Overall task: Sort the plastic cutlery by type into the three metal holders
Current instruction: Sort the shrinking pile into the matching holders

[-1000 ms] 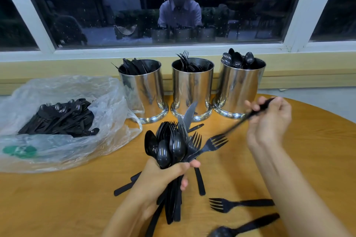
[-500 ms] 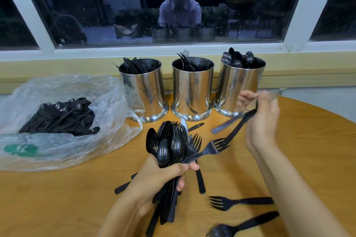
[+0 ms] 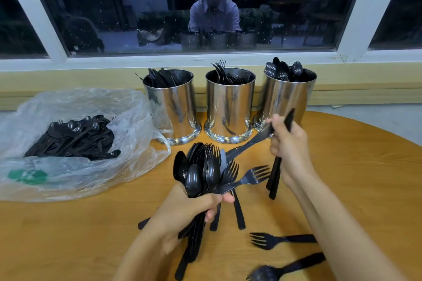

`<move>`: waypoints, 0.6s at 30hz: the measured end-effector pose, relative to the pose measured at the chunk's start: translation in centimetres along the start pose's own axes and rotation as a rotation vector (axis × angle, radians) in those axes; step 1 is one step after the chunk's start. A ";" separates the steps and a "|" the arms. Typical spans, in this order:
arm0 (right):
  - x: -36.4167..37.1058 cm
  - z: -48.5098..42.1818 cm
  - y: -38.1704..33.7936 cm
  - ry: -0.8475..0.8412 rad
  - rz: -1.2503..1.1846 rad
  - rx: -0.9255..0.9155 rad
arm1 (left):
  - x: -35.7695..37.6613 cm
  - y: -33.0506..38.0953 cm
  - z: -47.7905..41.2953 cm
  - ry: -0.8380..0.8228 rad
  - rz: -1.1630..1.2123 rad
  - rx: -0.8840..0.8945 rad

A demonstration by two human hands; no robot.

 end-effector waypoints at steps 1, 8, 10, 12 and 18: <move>-0.8 -0.2 0.0 0.065 -0.046 -0.020 | -0.1 0.1 0.0 0.010 0.015 0.008; -2.4 -0.2 0.1 0.195 -0.434 -0.073 | -1.2 -0.1 -0.2 0.102 0.144 0.001; -0.4 -0.1 0.0 -0.016 -0.191 0.003 | -1.2 0.0 -0.2 0.083 0.086 0.009; 2.7 1.2 0.9 -0.335 0.161 0.135 | -0.7 0.1 -0.1 0.035 0.009 0.009; 6.5 5.2 3.0 -0.757 0.516 0.304 | -0.2 -0.3 -0.1 -0.006 -0.098 -0.025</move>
Point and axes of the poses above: each hand's wrist, its own z-axis away from the middle knuckle, its own x-axis out of the palm, y = z × x, the point moved 9 cm from there along -z, towards the middle knuckle, and after that the axes turned 3 degrees about x, right-handed, at the moved point
